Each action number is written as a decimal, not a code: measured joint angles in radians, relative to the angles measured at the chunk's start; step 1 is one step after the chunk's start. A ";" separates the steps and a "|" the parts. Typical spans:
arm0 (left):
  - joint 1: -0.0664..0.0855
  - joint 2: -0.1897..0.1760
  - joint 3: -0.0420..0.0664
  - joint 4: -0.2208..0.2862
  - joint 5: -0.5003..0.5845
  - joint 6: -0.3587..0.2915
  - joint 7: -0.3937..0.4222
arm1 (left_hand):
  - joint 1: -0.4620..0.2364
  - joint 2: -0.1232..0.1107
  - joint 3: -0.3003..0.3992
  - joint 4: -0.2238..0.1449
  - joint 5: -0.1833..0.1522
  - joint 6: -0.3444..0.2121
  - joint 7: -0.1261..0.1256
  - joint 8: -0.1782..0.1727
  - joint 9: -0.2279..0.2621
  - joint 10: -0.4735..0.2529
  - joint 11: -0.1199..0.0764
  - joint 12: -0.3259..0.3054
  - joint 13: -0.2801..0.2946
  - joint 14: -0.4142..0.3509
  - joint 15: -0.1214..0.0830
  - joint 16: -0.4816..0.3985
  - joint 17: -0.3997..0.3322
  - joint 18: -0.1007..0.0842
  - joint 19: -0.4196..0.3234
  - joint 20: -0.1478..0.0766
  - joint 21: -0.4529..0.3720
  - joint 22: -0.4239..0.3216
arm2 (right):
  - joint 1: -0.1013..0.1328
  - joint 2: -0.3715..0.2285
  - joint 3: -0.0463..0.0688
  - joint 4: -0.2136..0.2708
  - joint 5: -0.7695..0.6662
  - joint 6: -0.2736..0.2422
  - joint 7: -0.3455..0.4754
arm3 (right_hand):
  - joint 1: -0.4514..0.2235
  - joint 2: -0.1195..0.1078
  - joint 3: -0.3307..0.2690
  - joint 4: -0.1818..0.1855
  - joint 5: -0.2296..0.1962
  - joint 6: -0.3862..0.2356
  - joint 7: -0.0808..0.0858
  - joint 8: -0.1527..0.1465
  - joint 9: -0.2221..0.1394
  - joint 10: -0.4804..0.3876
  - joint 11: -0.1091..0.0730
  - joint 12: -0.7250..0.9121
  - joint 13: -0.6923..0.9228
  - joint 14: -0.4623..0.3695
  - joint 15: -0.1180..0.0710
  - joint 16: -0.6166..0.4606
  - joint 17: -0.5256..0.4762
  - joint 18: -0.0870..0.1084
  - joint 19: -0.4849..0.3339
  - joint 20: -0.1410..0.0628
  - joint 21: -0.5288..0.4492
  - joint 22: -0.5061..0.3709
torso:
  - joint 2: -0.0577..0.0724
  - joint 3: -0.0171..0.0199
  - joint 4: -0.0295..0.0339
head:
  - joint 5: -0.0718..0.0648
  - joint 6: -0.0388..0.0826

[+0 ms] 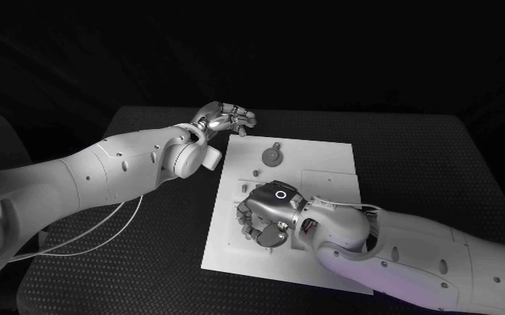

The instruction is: Assemble the parts on the task board

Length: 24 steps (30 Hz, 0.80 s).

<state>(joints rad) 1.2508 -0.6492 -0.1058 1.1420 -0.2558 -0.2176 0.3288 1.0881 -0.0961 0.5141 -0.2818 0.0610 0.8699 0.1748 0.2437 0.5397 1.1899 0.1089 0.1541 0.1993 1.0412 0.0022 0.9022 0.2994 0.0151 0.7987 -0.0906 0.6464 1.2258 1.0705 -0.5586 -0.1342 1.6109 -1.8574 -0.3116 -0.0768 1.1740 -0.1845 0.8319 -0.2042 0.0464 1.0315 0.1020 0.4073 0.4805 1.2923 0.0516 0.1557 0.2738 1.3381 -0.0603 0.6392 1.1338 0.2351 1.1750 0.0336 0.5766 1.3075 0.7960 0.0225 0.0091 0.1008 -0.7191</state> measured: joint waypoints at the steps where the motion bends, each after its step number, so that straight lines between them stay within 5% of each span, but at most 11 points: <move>1: 0.000 0.000 0.000 0.000 0.000 0.000 0.000 | 0.000 0.000 0.000 0.000 0.000 0.000 0.000 0.000 0.000 0.000 0.000 0.000 0.000 0.000 0.000 0.000 0.000 0.000 0.000 0.000 0.000 0.000 | 0.000 0.000 -0.001 -0.001 -0.001 0.001 0.000 | 0.000 0.000 0.000 0.000 0.000 0.000 0.000 0.000 0.000 0.000 0.000 -0.001 0.000 0.000 0.000 0.000 0.000 0.000 0.000 0.000 0.000 0.000 | 0.000 0.0000 0.0000 | 0.000 0.000; 9: 0.000 0.001 0.000 0.000 0.000 0.002 0.000 | 0.000 0.000 0.000 0.000 0.000 -0.004 0.004 0.000 0.000 0.000 0.000 0.000 0.000 0.000 0.000 0.000 0.001 0.000 0.000 0.000 0.000 0.000 | -0.017 0.005 -0.009 -0.008 -0.005 0.009 0.001 | -0.001 -0.001 0.001 -0.001 0.000 0.000 0.000 0.000 0.000 0.000 0.000 0.003 0.000 0.000 0.000 0.004 0.000 0.000 0.000 0.000 0.000 0.000 | 0.000 0.0010 -0.0003 | -0.005 -0.006; 24: 0.000 0.000 0.000 0.000 0.000 0.004 0.000 | 0.000 0.000 0.000 0.000 0.000 -0.004 0.003 0.000 -0.001 0.000 0.000 0.000 0.000 0.000 0.000 0.000 0.002 0.000 0.000 0.000 -0.004 0.001 | -0.017 0.001 -0.008 -0.013 -0.021 0.009 0.003 | -0.001 -0.001 0.003 -0.003 0.000 -0.001 0.001 -0.001 0.002 0.000 0.000 0.003 0.001 0.002 0.002 0.004 0.000 0.000 0.000 0.000 0.004 0.001 | 0.000 0.0006 0.0000 | -0.002 -0.013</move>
<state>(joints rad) 1.2507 -0.6491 -0.1060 1.1420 -0.2555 -0.2141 0.3285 1.0881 -0.0961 0.5140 -0.2818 0.0610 0.8663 0.1783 0.2437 0.5388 1.1902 0.1086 0.1541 0.1993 1.0412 0.0022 0.9022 0.3011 0.0151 0.7987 -0.0906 0.6425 1.2265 1.0535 -0.5579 -0.1421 1.5976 -1.8786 -0.3030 -0.0739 1.1732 -0.1854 0.8349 -0.2074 0.0463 1.0308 0.1026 0.4064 0.4822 1.2923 0.0516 0.1584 0.2752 1.3400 -0.0584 0.6428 1.1337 0.2350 1.1749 0.0341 0.5806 1.3081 0.7963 0.0231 0.0091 0.0992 -0.7320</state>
